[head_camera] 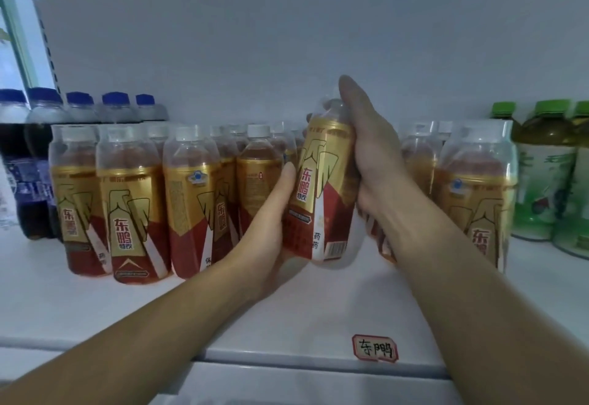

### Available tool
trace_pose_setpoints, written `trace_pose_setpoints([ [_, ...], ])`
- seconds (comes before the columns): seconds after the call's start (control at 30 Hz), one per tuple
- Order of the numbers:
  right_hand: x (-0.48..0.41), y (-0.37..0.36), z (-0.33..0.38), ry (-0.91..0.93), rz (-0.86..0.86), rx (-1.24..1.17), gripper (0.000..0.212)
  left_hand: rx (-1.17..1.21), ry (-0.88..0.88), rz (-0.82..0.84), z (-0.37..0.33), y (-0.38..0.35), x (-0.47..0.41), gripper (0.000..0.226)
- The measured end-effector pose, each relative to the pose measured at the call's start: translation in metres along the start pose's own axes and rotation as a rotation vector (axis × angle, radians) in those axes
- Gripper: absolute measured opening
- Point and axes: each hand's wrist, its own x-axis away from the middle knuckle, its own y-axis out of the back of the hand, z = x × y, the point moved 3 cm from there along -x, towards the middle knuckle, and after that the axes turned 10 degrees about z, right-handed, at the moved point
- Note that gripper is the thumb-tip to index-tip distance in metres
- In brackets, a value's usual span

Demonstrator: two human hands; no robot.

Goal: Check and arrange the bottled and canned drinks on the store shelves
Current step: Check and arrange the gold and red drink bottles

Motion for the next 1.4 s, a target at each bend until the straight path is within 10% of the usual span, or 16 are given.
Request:
trace_pose_setpoints([
  [0.37,-0.002,-0.002,-0.005,-0.085,0.002,-0.088,0.041,0.109,0.132,0.049,0.000,0.004,0.002,0.066],
  [0.5,-0.009,0.001,-0.003,-0.029,-0.118,0.107,0.108,0.055,-0.008,0.090,-0.004,-0.002,0.002,0.042],
  [0.63,-0.001,0.002,-0.007,-0.141,0.090,-0.173,0.062,0.149,0.000,0.082,-0.004,0.000,0.004,0.055],
  [1.0,0.000,0.002,-0.005,-0.035,-0.020,0.027,0.093,0.222,0.060,-0.033,0.000,0.006,-0.002,0.058],
  [1.17,0.004,0.004,-0.006,-0.114,0.033,-0.106,0.060,0.330,0.180,0.095,0.005,0.002,-0.001,0.068],
  [1.4,0.001,-0.003,-0.001,-0.023,-0.123,0.089,0.070,0.192,0.043,-0.005,-0.011,0.001,0.005,0.054],
])
